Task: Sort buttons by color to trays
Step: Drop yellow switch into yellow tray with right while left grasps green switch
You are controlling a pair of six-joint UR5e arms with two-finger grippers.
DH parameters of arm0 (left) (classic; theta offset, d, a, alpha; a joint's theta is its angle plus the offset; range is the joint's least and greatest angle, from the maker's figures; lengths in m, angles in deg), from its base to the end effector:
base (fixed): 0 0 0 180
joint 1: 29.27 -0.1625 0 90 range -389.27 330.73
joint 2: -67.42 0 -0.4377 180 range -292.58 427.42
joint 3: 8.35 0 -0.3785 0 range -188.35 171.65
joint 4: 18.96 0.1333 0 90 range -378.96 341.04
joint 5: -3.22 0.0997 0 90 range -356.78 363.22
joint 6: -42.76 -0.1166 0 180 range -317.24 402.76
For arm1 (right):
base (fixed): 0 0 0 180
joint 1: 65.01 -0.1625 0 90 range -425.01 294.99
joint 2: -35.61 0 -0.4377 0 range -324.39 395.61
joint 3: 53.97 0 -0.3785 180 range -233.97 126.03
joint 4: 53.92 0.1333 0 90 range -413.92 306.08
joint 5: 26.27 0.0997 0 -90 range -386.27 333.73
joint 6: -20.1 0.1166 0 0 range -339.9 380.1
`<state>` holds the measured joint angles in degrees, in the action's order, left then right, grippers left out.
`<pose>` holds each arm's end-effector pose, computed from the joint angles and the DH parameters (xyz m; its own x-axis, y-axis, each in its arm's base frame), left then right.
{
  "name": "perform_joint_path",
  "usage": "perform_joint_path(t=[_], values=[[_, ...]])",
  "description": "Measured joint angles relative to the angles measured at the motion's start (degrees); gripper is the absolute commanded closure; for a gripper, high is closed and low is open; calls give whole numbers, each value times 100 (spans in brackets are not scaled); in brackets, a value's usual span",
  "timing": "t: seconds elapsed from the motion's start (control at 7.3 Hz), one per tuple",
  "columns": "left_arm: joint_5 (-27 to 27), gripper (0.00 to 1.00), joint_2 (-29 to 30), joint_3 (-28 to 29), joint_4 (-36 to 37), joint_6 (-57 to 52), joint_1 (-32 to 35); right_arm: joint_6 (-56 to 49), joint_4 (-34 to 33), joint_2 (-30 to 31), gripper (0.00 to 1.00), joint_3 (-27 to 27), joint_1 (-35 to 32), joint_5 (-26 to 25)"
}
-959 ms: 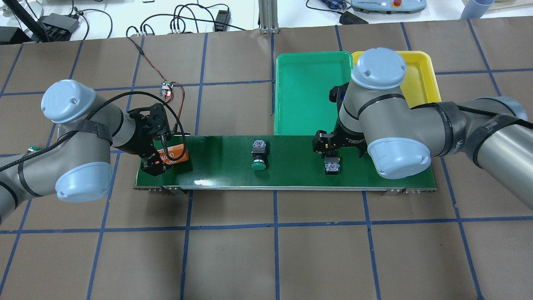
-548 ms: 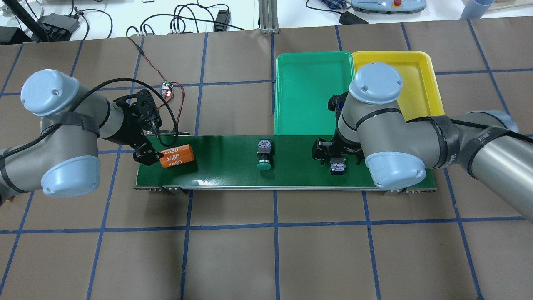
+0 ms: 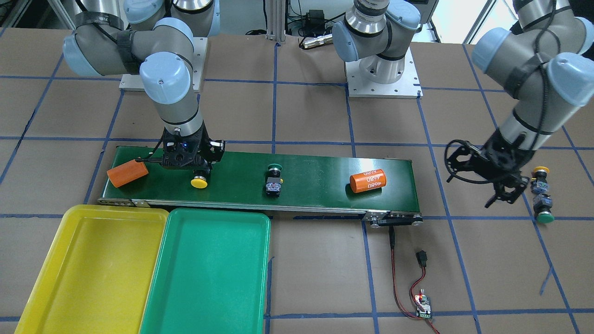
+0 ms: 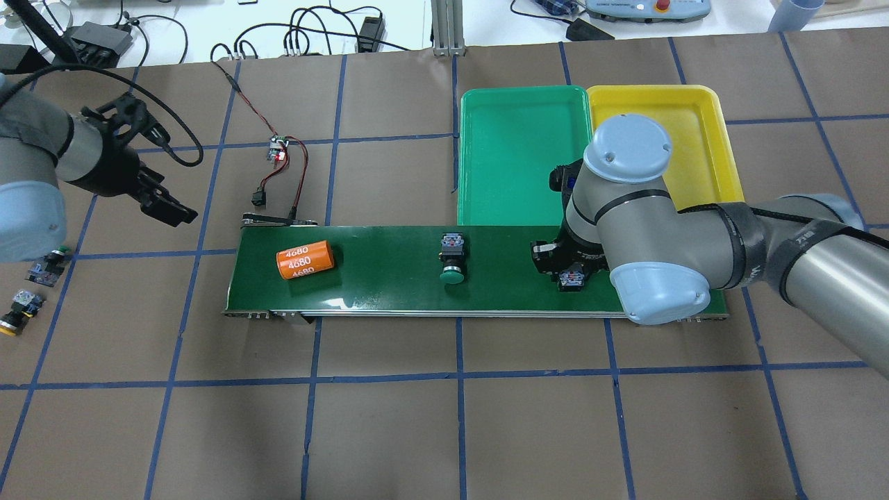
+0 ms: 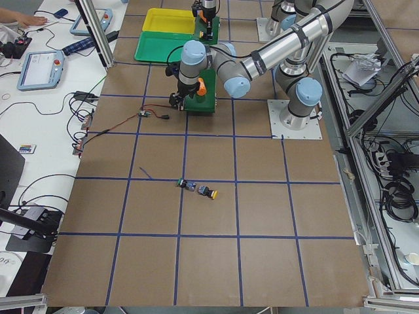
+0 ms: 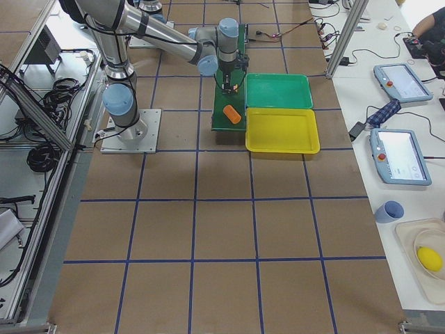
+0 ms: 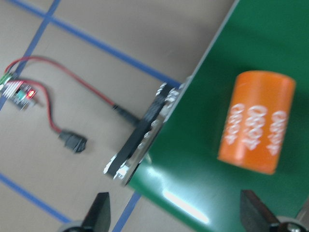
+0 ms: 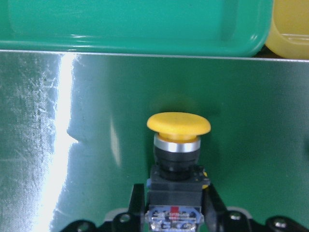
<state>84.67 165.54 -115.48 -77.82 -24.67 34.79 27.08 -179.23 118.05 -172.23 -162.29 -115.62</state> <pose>0.0899 -0.5292 0.3299 -0.7457 0.6652 -0.0380 0.6603 0.7301 -0.1759 0.1922 -0.4424 0.2574 -0.9999 -0.0051 -0.0102 -0.0052 0.9999 0.0102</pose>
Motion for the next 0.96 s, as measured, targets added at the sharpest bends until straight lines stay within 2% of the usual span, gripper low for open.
perform_joint_path(t=[0.14, 0.41, 0.68, 0.96], values=[[314, 0, 255, 260, -242, 99, -383, -85, 12, 0, 76, 32, 36, -17], [409, 0, 746, 628, -352, 211, -1098, -265, 73, -36, 72, 369, 224, -83], [494, 0, 1309, 947, -118, 335, -1475, -405, 447, -419, 69, 1199, 767, -103], [935, 0, 1869, 1337, 168, 385, -1789, -818, 1138, -1018, 68, 2228, 1295, -156]])
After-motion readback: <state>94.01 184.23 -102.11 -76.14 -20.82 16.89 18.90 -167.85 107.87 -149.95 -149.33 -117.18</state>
